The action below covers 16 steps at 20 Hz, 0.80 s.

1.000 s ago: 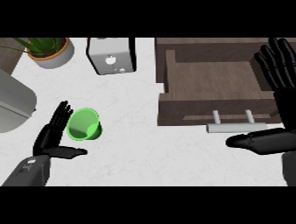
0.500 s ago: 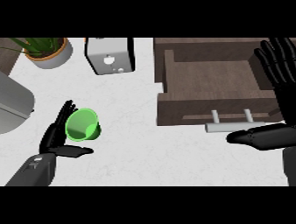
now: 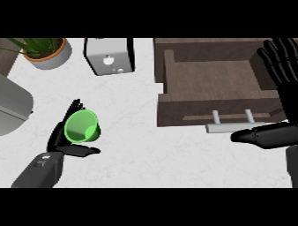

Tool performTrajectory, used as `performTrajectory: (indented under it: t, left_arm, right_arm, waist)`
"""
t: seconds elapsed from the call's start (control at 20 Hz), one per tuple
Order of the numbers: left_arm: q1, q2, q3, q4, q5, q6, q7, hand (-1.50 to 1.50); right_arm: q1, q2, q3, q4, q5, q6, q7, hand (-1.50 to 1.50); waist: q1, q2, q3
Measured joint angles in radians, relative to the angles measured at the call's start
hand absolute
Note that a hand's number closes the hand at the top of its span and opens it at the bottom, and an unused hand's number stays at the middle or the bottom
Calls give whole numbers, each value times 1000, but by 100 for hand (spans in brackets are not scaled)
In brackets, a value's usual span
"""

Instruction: Pick up the cup, place it into the drawer and close the drawer

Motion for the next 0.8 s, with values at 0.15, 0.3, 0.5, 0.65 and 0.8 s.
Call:
performTrajectory:
  t: [0.15,0.3,0.5,0.65,0.8]
  left_arm:
    - [-4,-9,-2,-4,3,-40,9,150]
    - [-14,-16,-5,-20,4,-69,10,150]
    - [5,-31,-4,-64,-6,18,-58,150]
    - [-8,-41,11,-90,-3,97,-91,150]
    - [-18,-54,43,-104,26,113,-107,150]
  right_arm:
    - [7,2,7,-25,-3,-2,21,-150]
    - [6,-2,0,-14,-1,0,12,-150]
    - [10,-14,-6,-25,-12,12,21,-150]
    - [2,-17,-13,-20,-17,10,29,-150]
    - [-8,-17,-17,-17,-13,2,33,-150]
  waist:
    - [-3,-2,0]
    - [-2,0,0]
    - [-3,0,-1]
    - [-2,0,0]
    - [3,-1,0]
